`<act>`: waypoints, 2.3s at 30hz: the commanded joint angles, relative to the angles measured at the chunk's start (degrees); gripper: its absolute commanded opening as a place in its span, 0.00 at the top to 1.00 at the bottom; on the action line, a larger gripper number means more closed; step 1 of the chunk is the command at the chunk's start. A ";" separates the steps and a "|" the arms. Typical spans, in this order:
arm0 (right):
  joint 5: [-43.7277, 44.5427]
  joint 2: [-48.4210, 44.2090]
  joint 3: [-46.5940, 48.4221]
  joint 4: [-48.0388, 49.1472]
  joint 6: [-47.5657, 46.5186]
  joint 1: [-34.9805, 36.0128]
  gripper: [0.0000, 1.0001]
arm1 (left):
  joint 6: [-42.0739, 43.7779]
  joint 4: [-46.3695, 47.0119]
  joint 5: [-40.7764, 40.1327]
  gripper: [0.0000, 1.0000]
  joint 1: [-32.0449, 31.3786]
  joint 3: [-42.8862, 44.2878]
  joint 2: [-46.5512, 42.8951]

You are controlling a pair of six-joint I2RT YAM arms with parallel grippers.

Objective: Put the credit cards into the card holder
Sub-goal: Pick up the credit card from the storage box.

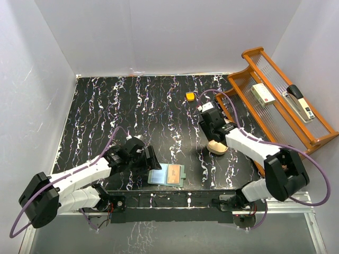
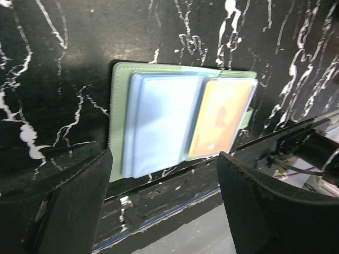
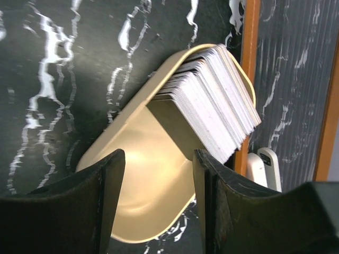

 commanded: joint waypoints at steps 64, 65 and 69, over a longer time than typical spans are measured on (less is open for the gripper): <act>4.79 6.94 7.40 3.24 -16.03 -6.71 0.88 | 0.66 -4.44 -0.90 0.22 0.58 -1.22 -4.64; 4.45 6.93 7.64 2.40 -15.74 -6.71 0.89 | 0.69 -4.52 -0.98 0.22 0.56 -1.42 -4.43; 2.62 6.19 8.47 -0.29 -14.60 -6.71 0.93 | 0.44 -3.90 -0.61 0.23 0.56 -2.38 -4.10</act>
